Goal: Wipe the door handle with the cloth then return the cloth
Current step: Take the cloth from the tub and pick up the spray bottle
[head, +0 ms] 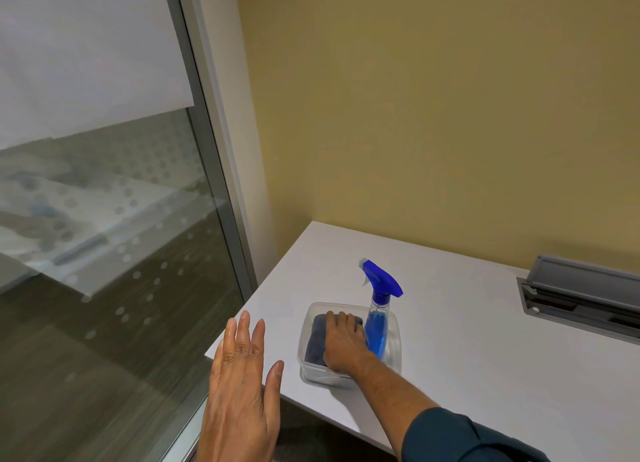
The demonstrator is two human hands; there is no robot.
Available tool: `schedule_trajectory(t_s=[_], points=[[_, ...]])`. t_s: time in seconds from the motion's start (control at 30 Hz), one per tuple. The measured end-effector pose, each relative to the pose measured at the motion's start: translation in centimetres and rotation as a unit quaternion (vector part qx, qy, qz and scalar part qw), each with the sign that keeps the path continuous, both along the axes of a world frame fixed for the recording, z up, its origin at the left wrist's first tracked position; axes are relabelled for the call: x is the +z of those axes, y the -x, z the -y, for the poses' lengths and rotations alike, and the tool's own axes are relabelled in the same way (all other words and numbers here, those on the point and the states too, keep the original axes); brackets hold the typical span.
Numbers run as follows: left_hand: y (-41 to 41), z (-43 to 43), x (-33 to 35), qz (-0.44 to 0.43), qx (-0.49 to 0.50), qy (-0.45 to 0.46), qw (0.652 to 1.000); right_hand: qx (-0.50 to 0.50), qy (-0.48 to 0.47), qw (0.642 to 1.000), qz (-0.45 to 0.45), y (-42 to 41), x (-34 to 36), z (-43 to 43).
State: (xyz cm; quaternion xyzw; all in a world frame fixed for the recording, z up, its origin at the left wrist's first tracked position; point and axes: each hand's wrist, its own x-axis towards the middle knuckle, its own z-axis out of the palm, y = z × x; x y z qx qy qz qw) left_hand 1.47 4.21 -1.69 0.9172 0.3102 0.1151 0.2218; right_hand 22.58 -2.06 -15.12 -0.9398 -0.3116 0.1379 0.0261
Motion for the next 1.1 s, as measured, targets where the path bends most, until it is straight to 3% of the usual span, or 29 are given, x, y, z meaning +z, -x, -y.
schedule_trajectory(t_s=[0.3, 0.63, 0.8, 0.9, 1.1], points=[[-1.0, 0.0, -1.0, -0.055, 0.0, -0.03, 0.998, -0.017, 0.056, 0.997, 0.046, -0.8, 0.5, -0.4], [-1.5, 0.5, -0.9, -0.058, -0.019, -0.032, 0.998, -0.03, 0.026, 0.998, 0.057, 0.0, 0.0, -0.3], [-2.2, 0.4, -1.5, -0.012, -0.031, -0.047, 0.998, -0.011, 0.041, 0.993, 0.106, 0.3, 0.9, -0.6], [-2.5, 0.2, -1.9, 0.074, -0.05, -0.059, 0.994, -0.004, 0.033, 0.987, 0.157, 0.8, 1.9, -0.7], [-5.7, -0.6, -1.5, 0.141, -0.056, -0.178, 0.972, -0.004, -0.011, 0.983, 0.182, 1.9, 4.0, 0.2]])
